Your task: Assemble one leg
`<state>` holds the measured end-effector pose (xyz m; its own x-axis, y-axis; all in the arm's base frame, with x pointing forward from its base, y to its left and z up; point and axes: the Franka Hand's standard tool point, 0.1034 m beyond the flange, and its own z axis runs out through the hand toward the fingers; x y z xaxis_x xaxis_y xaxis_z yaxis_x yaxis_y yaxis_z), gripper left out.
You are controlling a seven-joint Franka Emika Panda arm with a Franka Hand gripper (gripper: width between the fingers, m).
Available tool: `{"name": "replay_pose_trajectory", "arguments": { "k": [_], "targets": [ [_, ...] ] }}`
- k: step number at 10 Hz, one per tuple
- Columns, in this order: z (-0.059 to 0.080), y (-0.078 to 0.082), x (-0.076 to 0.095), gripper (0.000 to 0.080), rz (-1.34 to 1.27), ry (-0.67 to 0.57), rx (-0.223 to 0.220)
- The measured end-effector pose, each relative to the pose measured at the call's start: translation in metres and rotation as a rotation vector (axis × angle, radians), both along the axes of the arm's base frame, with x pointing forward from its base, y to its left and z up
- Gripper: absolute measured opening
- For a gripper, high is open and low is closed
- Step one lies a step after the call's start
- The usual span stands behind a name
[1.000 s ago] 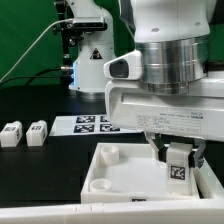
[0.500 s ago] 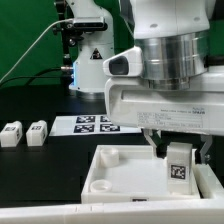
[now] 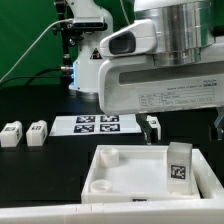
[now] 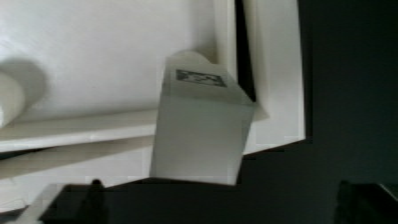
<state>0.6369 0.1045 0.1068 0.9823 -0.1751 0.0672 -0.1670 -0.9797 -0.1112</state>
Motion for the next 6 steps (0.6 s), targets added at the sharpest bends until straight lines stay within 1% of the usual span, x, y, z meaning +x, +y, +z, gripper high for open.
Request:
{"name": "replay_pose_trajectory", "arguments": {
  "k": [6],
  "targets": [
    [-0.0009, -0.0007, -0.0002, 0.0649, -0.009, 0.002, 0.001]
  ]
}}
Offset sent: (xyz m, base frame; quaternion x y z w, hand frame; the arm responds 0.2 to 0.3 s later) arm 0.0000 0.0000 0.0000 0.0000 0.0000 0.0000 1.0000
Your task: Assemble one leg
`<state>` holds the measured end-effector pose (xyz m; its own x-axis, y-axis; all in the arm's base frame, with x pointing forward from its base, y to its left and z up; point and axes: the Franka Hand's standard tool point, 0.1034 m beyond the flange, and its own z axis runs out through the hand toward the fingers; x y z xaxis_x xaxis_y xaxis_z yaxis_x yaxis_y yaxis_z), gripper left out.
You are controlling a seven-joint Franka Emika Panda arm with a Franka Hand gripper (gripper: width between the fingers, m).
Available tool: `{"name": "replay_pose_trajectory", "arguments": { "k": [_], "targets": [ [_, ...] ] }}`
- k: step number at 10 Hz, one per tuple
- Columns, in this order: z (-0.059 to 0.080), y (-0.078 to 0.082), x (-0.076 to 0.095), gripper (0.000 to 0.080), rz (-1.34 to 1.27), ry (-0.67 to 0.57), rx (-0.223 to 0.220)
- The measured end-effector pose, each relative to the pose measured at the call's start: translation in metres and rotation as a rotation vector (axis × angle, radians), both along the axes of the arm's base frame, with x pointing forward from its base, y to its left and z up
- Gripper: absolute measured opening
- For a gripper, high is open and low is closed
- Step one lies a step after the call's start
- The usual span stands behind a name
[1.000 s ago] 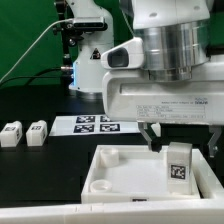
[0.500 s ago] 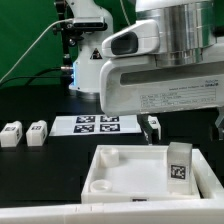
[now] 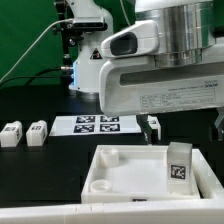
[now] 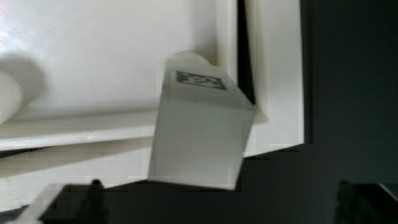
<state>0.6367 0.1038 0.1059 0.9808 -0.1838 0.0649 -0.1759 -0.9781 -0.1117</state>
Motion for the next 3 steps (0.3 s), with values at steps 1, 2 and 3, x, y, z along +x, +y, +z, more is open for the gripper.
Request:
{"name": "replay_pose_trajectory", "arguments": {
  "k": [1, 2, 3],
  "targets": [
    [-0.0001, 0.0, 0.0, 0.0649, 0.0, 0.0, 0.0],
    [-0.0002, 0.0, -0.0001, 0.0649, 0.0, 0.0, 0.0],
    [-0.0002, 0.0, -0.0001, 0.0649, 0.0, 0.0, 0.0]
  ]
}}
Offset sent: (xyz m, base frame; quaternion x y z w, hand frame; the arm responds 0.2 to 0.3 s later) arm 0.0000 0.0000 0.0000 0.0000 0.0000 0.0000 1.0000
